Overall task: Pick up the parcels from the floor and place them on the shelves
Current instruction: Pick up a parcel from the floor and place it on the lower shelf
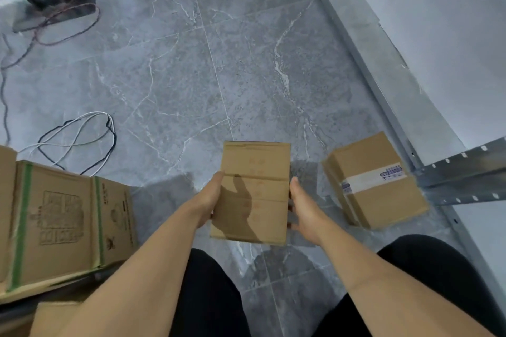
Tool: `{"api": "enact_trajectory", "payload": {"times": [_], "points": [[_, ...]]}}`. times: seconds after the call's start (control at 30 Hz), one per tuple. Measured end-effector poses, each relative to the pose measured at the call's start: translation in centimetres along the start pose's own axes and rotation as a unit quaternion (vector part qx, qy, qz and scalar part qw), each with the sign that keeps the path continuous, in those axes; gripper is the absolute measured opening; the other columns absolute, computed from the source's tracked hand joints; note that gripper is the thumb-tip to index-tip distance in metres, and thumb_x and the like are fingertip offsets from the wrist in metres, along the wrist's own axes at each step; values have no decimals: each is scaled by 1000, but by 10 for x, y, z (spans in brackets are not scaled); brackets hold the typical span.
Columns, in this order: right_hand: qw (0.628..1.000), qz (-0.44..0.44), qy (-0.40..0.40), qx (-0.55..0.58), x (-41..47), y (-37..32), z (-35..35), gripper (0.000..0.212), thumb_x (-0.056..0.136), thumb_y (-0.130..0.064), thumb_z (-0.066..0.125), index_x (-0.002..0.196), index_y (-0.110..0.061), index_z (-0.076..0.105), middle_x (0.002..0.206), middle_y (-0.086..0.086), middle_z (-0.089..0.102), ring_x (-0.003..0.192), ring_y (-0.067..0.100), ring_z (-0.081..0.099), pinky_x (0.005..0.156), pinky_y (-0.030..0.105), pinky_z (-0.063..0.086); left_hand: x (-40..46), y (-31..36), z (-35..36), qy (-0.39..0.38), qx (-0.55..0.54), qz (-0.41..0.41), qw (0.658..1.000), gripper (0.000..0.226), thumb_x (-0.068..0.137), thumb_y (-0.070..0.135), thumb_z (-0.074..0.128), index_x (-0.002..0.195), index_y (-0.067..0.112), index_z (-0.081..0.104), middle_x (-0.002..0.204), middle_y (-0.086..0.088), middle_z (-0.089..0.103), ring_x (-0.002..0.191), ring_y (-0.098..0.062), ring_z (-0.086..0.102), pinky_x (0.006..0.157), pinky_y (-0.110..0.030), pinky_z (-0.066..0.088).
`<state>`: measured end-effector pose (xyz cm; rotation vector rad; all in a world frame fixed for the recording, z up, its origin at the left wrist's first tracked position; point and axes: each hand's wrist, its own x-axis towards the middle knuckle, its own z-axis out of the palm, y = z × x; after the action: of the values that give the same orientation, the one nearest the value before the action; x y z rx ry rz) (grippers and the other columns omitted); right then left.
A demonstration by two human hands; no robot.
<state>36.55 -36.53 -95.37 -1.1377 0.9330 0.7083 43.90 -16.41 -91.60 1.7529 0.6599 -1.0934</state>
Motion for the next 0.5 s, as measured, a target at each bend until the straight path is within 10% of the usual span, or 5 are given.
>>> {"api": "enact_trajectory", "payload": {"times": [0.13,0.27,0.5], "points": [[997,-67,43,-8,-38,-38,-7,58,101,-67,32,133,-32,65,143,-2,62,132,23,56,117,55,40,-27,23,2,35,-74,64,995,48,107,56,25,98,31,65,98,2,68,89,-17,62,93,-41,46],[989,-132,71,6,-94,-86,-17,37,105,-59,34,117,-40,64,108,-16,65,105,9,61,114,49,44,-81,63,8,33,-116,117,986,43,108,48,29,97,31,67,103,3,68,92,-16,62,91,-38,48],[977,-202,56,-29,-245,-176,-31,49,104,-52,43,152,-56,34,155,-19,48,140,12,49,118,51,38,-229,128,8,90,-132,243,957,34,110,14,42,129,21,69,109,6,76,93,-9,70,71,-19,54]]}}
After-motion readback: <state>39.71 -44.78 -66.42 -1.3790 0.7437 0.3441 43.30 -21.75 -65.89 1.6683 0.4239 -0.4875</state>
